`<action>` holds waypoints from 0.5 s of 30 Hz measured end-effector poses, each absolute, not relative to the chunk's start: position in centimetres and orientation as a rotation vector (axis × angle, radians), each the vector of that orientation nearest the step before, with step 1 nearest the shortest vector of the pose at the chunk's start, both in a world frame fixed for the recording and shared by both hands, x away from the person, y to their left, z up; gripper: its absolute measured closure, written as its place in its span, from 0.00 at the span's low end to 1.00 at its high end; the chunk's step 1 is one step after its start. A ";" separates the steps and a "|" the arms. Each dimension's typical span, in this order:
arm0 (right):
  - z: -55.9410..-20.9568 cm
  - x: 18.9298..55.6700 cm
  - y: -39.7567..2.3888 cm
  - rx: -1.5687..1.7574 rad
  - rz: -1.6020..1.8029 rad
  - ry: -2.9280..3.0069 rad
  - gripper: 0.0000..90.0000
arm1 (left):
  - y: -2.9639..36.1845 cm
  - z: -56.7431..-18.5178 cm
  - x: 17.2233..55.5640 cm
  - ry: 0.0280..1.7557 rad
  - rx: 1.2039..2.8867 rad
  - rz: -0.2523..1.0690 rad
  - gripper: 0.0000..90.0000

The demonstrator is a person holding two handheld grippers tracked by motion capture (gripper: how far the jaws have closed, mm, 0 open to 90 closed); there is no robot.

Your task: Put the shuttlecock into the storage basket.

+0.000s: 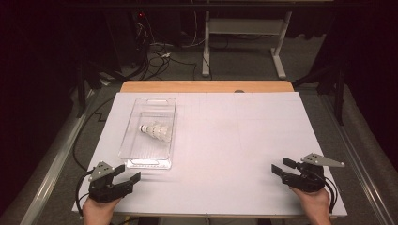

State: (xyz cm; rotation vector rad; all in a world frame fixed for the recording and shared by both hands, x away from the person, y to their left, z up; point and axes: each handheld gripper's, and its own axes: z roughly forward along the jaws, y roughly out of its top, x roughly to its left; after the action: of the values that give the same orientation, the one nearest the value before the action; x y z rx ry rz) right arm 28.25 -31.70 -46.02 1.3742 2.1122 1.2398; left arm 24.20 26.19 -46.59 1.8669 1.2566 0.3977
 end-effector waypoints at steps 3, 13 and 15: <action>-46.0 28.3 -31.7 1.379 1.240 2.112 0.42 | 26.2 -46.6 24.2 1.256 1.867 0.398 0.34; -46.1 28.3 -31.7 1.377 1.248 2.112 0.42 | 26.2 -46.6 24.1 1.255 1.861 0.403 0.34; -46.1 28.3 -31.7 1.380 1.249 2.113 0.42 | 26.2 -46.5 24.1 1.253 1.865 0.402 0.34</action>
State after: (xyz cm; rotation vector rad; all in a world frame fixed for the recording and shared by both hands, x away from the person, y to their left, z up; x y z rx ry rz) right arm 28.27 -31.69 -46.07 1.3796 2.1126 1.2493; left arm 24.13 26.19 -46.55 1.8652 1.2534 0.4024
